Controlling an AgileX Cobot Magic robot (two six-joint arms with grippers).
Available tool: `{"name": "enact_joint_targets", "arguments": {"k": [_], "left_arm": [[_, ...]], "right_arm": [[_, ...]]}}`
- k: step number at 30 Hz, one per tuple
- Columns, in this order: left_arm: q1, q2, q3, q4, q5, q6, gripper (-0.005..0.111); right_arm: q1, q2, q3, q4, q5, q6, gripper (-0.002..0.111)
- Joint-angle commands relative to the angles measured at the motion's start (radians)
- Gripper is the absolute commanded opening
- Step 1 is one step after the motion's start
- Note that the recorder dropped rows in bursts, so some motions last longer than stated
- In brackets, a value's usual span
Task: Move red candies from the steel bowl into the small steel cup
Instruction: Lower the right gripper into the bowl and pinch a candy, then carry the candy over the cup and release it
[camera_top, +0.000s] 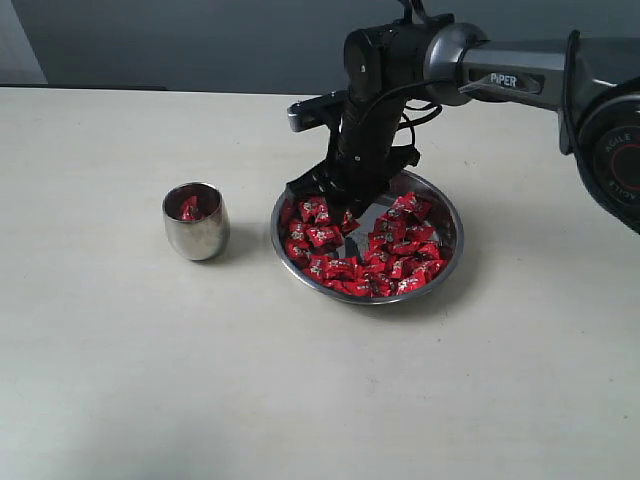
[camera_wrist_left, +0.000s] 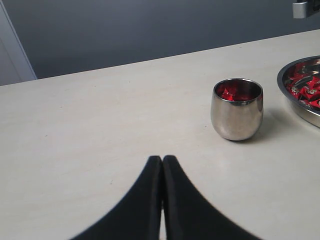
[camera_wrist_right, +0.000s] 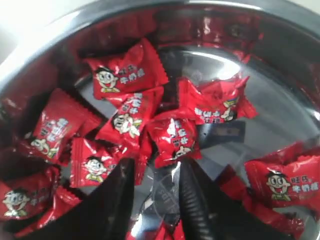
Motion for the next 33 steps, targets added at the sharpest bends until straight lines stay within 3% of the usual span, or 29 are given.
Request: {"name": "enact_joint_targets", "arguments": {"k": [1,9,15,29,33], "left_arm": [[-0.01,-0.004,-0.001,0.0,-0.007,-0.006,0.0],[-0.01,-0.004,-0.001,0.0,-0.007,-0.006,0.0],[-0.01,-0.004,-0.001,0.0,-0.007,-0.006,0.0],[-0.01,-0.004,-0.001,0.0,-0.007,-0.006,0.0],[-0.01,-0.004,-0.001,0.0,-0.007,-0.006,0.0]], "right_arm": [[-0.005,0.016,0.002,-0.025,-0.03,0.0,0.031],[-0.005,0.038,0.002,-0.075,-0.048,0.0,0.031],[-0.005,0.038,0.002,-0.075,-0.05,0.0,0.0],[0.004,-0.061,0.002,-0.057,-0.07,0.009,-0.001],[0.004,-0.118,0.002,0.055,-0.087,-0.038,-0.001]]}}
